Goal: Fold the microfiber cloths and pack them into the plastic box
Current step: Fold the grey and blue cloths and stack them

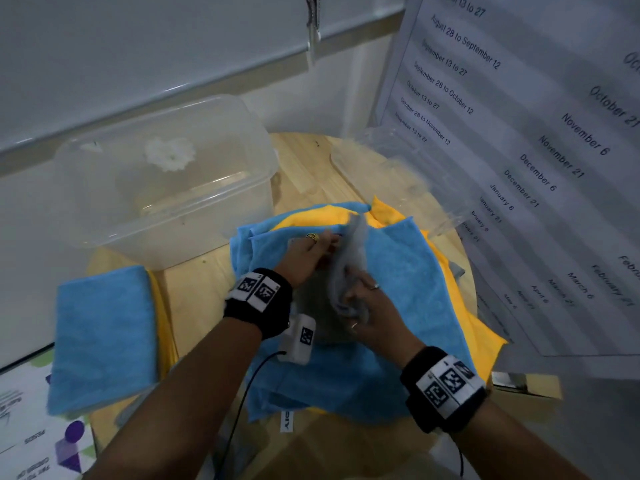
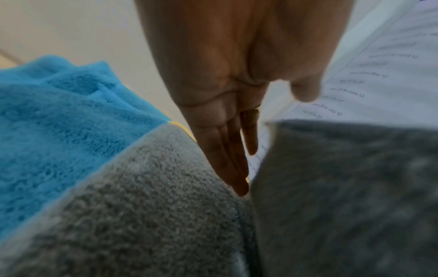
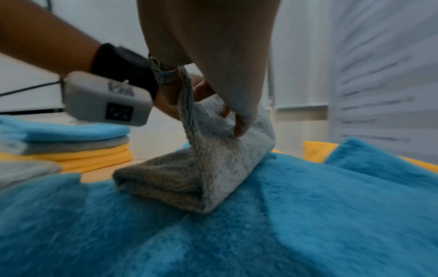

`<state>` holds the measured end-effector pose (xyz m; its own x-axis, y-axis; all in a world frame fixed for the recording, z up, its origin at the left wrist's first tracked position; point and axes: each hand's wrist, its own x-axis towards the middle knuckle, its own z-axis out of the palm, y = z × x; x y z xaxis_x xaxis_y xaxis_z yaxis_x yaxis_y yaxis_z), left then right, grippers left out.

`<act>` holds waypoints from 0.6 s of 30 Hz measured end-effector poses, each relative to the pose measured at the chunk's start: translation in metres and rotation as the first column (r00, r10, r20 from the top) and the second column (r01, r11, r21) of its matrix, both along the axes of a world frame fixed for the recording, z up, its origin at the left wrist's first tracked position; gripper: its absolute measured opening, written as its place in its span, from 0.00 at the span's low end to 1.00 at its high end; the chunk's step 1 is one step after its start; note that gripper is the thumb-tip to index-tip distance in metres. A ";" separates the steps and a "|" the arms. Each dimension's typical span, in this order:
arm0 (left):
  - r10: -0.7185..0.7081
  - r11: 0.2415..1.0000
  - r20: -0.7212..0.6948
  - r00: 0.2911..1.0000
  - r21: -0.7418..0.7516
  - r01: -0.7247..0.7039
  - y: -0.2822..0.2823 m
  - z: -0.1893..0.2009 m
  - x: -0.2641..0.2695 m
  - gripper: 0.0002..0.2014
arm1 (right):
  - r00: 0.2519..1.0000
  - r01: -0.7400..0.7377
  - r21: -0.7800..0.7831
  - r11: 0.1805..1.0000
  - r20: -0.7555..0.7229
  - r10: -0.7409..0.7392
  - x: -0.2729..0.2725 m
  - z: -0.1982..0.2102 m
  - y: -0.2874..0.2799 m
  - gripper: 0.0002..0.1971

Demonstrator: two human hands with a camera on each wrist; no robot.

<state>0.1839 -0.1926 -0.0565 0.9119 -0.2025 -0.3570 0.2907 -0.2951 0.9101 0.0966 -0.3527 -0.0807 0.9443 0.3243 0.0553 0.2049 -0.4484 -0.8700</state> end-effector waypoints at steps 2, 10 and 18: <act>-0.075 0.991 -0.048 0.996 0.112 0.080 0.008 0.001 0.000 0.32 | 0.991 -0.136 -0.032 0.990 -0.008 0.136 -0.003 -0.010 0.015 0.10; 0.015 0.920 -0.031 0.999 0.392 -0.001 0.036 -0.022 0.009 0.17 | 0.945 -0.323 -0.298 0.898 -0.042 0.326 -0.006 -0.024 0.031 0.11; 0.073 0.886 0.010 0.997 0.458 -0.070 0.033 -0.031 0.014 0.21 | 0.893 -0.266 -0.494 0.828 0.198 0.405 -0.018 -0.026 0.020 0.17</act>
<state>0.1982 -0.1598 -0.0879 0.9146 0.0506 -0.4012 0.3332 -0.6566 0.6766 0.0783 -0.3330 -0.1066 0.7365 0.6725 0.0733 0.6189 -0.6261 -0.4744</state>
